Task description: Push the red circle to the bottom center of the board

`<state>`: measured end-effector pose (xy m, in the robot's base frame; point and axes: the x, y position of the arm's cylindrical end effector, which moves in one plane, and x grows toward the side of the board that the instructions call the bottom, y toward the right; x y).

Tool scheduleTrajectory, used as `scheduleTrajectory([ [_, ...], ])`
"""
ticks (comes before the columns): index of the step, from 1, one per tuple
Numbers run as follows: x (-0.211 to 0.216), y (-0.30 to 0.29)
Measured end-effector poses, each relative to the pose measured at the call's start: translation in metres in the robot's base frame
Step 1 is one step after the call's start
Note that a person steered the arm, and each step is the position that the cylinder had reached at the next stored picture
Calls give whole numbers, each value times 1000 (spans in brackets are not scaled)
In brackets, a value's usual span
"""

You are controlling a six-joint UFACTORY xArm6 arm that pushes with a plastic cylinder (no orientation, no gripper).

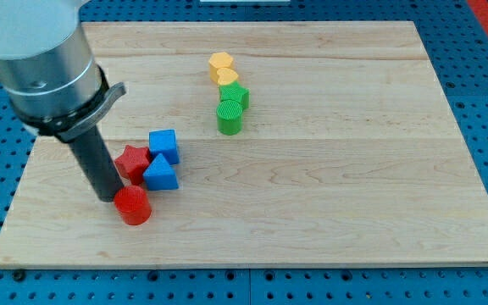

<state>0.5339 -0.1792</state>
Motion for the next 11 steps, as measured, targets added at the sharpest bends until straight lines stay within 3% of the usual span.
scheduleTrajectory([
  [1, 18, -27],
  [2, 31, 67],
  [3, 38, 79],
  [4, 29, 38],
  [6, -8, 99],
  [7, -5, 161],
  [9, 1, 165],
  [10, -30, 206],
  [11, 2, 232],
])
